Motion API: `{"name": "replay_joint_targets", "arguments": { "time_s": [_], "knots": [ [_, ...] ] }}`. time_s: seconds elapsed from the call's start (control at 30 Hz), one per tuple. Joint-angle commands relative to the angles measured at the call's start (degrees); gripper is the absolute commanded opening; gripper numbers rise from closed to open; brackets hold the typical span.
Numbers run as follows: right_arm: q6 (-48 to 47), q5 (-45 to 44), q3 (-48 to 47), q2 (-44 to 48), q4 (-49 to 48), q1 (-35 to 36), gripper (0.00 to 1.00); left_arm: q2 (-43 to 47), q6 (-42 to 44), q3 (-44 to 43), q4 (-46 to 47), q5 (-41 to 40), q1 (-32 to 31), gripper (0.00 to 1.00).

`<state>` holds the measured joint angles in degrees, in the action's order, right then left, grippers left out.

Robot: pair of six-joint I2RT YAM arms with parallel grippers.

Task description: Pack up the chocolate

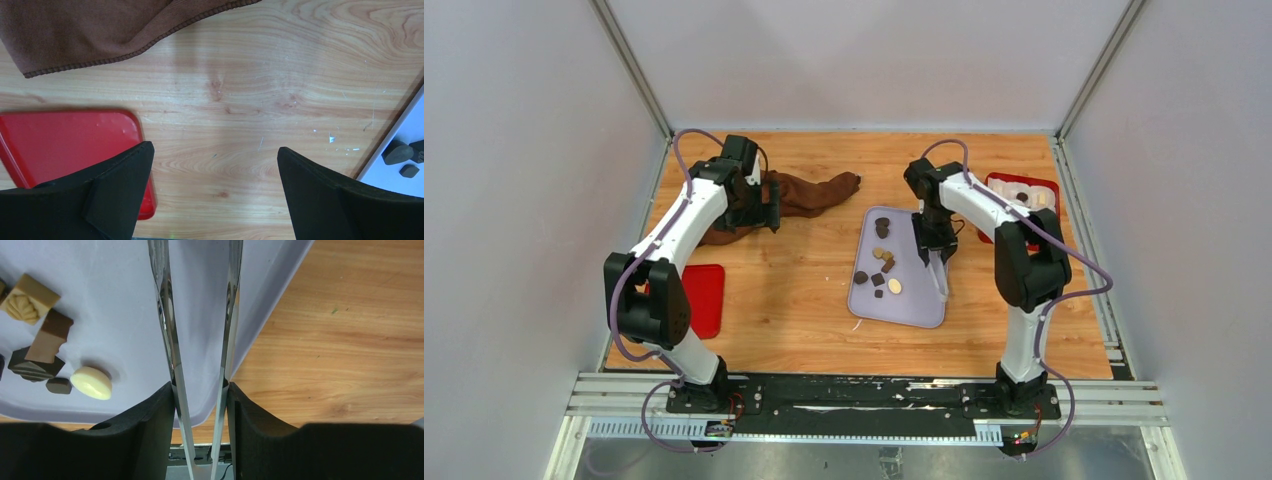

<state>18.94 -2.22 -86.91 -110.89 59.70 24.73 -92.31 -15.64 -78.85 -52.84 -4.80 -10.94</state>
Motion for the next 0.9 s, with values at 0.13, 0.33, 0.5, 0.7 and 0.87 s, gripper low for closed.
{"name": "replay_joint_targets", "arguments": {
  "time_s": [0.13, 0.33, 0.5, 0.7, 0.87],
  "knots": [
    [0.28, -2.42, -5.5, -3.98, 1.33, 0.62, 0.44, 0.51, 0.56, -0.66, -0.16, -1.35, 0.22, 1.0],
    [-0.15, -3.24, -8.04, -6.29, 1.8, 0.52, 0.44, 0.2, 0.65, -0.8, -0.13, -1.27, 0.22, 1.0],
    [-0.06, -4.03, -8.52, -7.16, 1.82, 0.48, 0.44, 0.19, 0.83, -0.79, -0.16, -1.44, 0.22, 1.0],
    [-0.57, -4.85, -9.9, -8.61, 2.06, 0.13, 0.44, -0.23, 0.57, -0.98, -0.15, -1.01, 0.22, 1.0],
    [-0.83, -4.1, -10.42, -8.33, 2.2, 0.13, 0.29, -0.01, 0.61, -1.05, -0.16, -1.17, 0.22, 1.0]
  ]
}}
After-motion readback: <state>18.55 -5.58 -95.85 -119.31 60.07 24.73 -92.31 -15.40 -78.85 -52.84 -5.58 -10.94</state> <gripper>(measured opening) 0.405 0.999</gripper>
